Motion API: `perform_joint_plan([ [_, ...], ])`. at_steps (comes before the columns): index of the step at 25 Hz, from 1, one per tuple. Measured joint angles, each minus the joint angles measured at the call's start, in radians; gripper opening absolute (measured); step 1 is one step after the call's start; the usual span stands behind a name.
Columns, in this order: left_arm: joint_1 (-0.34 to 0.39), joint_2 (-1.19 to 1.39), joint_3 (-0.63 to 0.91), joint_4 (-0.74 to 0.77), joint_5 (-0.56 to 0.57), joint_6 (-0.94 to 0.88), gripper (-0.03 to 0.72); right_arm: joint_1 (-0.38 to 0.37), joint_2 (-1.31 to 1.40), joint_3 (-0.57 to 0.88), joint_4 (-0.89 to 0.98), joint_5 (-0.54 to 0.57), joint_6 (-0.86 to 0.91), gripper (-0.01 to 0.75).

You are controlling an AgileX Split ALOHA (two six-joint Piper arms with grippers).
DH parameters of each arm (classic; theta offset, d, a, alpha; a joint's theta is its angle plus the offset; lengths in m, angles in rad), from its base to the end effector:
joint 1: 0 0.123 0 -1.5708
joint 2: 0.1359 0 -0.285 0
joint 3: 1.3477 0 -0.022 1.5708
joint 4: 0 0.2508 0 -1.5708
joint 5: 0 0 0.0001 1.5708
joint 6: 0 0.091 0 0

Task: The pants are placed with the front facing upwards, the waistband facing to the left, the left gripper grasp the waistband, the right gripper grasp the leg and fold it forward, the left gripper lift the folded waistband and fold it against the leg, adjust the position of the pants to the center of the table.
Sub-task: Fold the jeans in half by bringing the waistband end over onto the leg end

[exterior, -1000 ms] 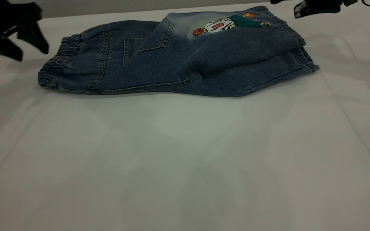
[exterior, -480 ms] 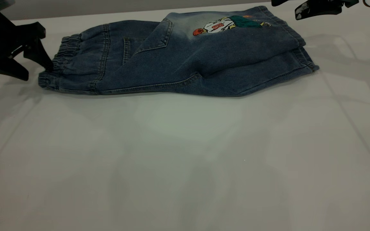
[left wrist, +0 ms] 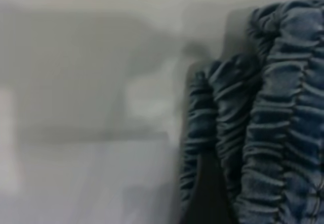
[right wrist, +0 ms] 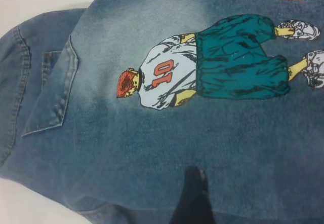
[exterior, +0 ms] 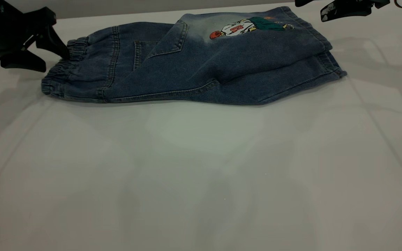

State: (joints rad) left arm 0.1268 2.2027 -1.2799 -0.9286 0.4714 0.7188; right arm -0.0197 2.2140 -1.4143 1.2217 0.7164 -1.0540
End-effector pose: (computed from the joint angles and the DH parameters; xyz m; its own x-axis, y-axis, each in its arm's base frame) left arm 0.4193 0.0200 0.0800 -0.8928 -0.2575 -0.3695 -0.1023 0.9150 -0.3903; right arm 0.4439 0.0475 0.1182 -0.8617 0.0698 -0.5026 -0.2596 0.7904 0.5548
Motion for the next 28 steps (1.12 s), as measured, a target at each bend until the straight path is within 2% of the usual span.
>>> perform_joint_plan([
  [11, 0.0, 0.061, 0.0, -0.023, 0.011, 0.02, 0.472, 0.0, 0.0, 0.0, 0.002, 0.0, 0.0, 0.51],
  [14, 0.0, 0.062, 0.0, -0.022, 0.006, 0.035, 0.407, 0.0, 0.0, 0.0, 0.012, 0.009, 0.0, 0.507],
  [17, 0.0, 0.063, 0.0, -0.023, 0.009, 0.035, 0.278, 0.018, 0.0, 0.0, 0.038, 0.037, 0.0, 0.49],
  [22, 0.0, 0.063, 0.0, -0.017, 0.01, 0.035, 0.067, 0.089, 0.0, -0.026, 0.037, 0.038, -0.001, 0.467],
  [28, 0.0, 0.053, 0.0, -0.013, 0.021, 0.036, 0.055, 0.203, 0.004, -0.107, 0.034, -0.053, 0.025, 0.465],
])
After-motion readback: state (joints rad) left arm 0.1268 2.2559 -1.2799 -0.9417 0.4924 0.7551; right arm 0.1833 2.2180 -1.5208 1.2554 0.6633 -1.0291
